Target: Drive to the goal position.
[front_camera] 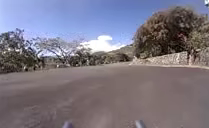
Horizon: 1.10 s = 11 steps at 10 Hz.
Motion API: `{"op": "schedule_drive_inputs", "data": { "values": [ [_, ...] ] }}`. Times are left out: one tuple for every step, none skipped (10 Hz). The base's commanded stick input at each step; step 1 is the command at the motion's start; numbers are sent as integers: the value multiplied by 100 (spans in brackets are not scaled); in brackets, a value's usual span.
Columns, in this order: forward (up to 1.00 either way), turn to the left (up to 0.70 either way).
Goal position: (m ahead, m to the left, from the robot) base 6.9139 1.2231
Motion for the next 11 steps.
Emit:
{"op": "schedule_drive_inputs", "data": {
  "values": [
    [50, 0],
    [50, 0],
    [50, 0],
    [50, 0],
    [50, 0],
    [50, 0],
    [50, 0],
    [50, 0],
    [50, 0],
    [50, 0],
    [50, 0]
  ]
}}
